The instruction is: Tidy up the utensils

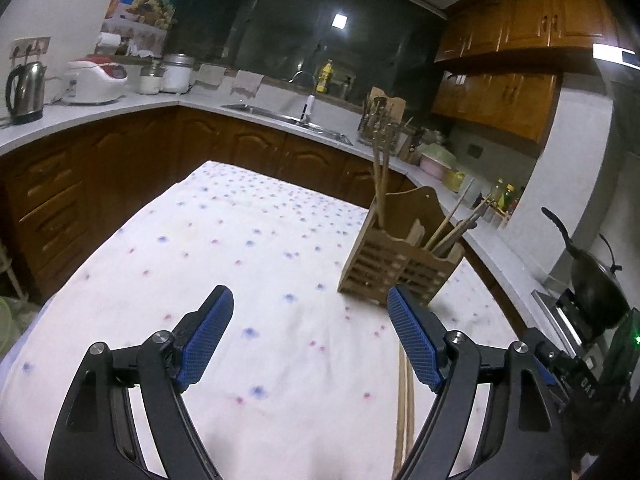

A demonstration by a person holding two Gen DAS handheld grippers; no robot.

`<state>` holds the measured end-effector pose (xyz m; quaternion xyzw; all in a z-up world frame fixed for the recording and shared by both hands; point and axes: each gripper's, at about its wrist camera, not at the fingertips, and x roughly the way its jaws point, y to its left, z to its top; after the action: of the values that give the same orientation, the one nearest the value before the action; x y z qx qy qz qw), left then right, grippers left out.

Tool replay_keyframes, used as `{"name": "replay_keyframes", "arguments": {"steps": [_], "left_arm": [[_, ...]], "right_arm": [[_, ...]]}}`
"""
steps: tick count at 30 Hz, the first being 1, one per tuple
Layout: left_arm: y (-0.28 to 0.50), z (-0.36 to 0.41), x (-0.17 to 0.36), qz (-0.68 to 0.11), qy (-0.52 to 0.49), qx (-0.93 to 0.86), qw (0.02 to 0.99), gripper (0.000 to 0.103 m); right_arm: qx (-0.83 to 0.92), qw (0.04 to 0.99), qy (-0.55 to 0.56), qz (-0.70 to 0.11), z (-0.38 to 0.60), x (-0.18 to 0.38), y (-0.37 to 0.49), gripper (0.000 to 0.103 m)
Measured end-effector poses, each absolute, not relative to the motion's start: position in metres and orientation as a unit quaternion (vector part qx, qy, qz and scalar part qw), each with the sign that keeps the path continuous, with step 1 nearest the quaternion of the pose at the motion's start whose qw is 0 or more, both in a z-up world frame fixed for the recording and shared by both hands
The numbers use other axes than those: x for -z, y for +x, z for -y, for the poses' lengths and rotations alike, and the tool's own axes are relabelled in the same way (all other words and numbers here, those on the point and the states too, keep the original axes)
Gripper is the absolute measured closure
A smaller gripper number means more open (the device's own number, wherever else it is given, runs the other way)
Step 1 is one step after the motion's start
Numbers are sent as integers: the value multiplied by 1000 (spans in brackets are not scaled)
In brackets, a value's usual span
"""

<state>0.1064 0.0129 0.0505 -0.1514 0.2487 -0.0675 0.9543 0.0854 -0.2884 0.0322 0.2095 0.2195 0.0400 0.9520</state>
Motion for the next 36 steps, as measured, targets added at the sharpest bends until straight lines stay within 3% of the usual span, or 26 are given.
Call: {"name": "replay_keyframes", "arguments": {"steps": [4, 8, 11, 17, 36], "left_arm": [[90, -16, -50, -238, -143, 63, 959, 21], [74, -15, -48, -212, -121, 48, 968, 8], [59, -14, -44, -188, -111, 31, 975, 1], [40, -7, -33, -159, -74, 13, 984, 0], [30, 20, -6, -169, -27, 14, 985, 0]], "right_arm": [[-42, 958, 184, -215, 277, -32, 73, 8], [-38, 973, 147, -174, 265, -42, 50, 7], [-31, 985, 116, -127, 258, -46, 28, 0], [-23, 995, 56, -83, 249, -35, 1, 0], [-10, 993, 51, -108, 261, -8, -12, 0]]}}
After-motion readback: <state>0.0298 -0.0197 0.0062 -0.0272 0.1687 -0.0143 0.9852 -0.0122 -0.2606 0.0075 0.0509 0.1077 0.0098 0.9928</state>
